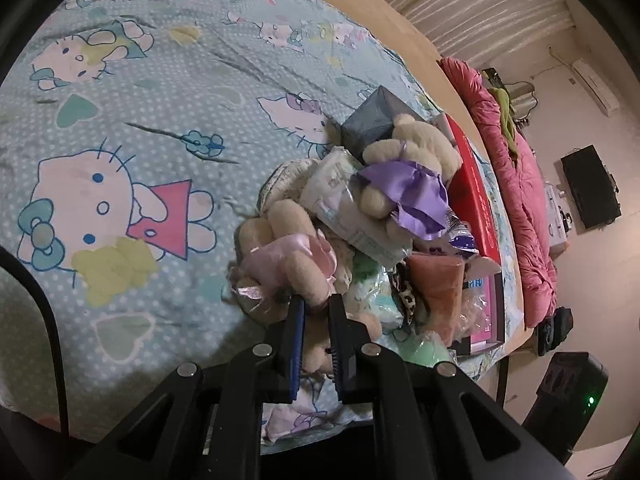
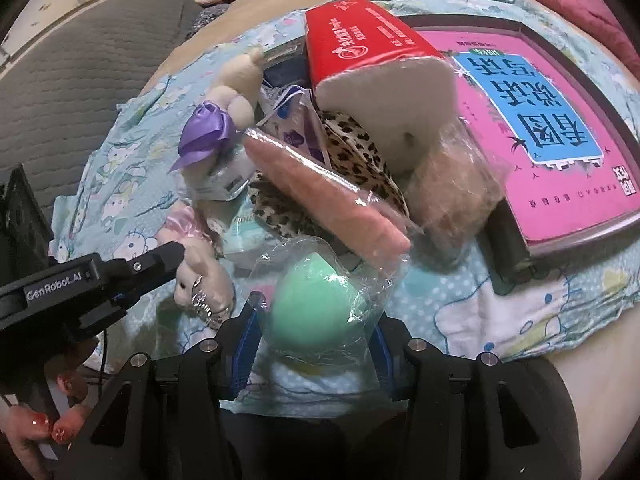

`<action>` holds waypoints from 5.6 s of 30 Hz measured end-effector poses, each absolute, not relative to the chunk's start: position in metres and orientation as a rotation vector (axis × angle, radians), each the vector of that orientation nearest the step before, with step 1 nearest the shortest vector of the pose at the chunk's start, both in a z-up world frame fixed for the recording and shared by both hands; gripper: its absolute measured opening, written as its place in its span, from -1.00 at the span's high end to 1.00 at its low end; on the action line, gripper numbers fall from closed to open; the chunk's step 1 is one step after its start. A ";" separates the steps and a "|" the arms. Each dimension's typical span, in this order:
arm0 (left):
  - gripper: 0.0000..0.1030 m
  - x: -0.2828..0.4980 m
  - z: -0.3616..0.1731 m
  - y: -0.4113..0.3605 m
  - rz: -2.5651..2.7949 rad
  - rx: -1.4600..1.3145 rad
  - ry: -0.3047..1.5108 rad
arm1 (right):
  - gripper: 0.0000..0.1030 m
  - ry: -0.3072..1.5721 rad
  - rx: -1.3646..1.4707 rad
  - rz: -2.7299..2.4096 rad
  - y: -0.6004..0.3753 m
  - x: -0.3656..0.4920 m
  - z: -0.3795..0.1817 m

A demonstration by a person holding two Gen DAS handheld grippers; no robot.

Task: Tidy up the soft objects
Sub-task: 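Lift the bunny with left gripper while right lifts the green egg, then carry the bunny over the pink book with left while right carries the egg alongside, then open left gripper onto the pink book while right releases the egg into the tray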

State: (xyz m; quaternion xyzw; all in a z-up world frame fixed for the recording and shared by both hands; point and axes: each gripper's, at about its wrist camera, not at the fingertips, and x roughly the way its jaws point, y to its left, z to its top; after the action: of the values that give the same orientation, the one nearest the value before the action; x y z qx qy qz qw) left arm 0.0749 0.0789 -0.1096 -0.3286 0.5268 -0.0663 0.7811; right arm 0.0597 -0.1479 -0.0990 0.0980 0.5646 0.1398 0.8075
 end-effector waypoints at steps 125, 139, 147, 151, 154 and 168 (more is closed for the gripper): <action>0.80 0.164 -0.073 -0.225 -0.413 0.006 1.149 | -0.03 0.946 0.397 -0.191 -0.400 0.109 -0.095; 0.70 0.169 -0.077 -0.230 -0.438 -0.016 1.170 | -0.27 0.914 0.420 -0.187 -0.405 0.105 -0.090; 0.01 0.166 -0.078 -0.230 -0.439 -0.025 1.180 | -0.30 0.888 0.450 -0.209 -0.414 0.099 -0.085; -0.07 0.164 -0.077 -0.226 -0.435 -0.031 1.185 | -0.30 0.882 0.449 -0.212 -0.415 0.097 -0.083; -0.16 0.162 -0.074 -0.223 -0.440 -0.035 1.183 | -0.34 0.876 0.453 -0.215 -0.417 0.096 -0.081; -0.48 0.140 -0.044 -0.210 -0.441 -0.049 1.129 | -0.49 0.864 0.452 -0.233 -0.418 0.085 -0.071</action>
State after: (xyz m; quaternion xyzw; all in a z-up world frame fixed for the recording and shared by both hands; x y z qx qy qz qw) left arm 0.1399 -0.2097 -0.0444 -0.0232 0.5304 -0.2071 0.8218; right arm 0.0855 -0.4179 -0.0713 0.2167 0.4141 -0.1115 0.8770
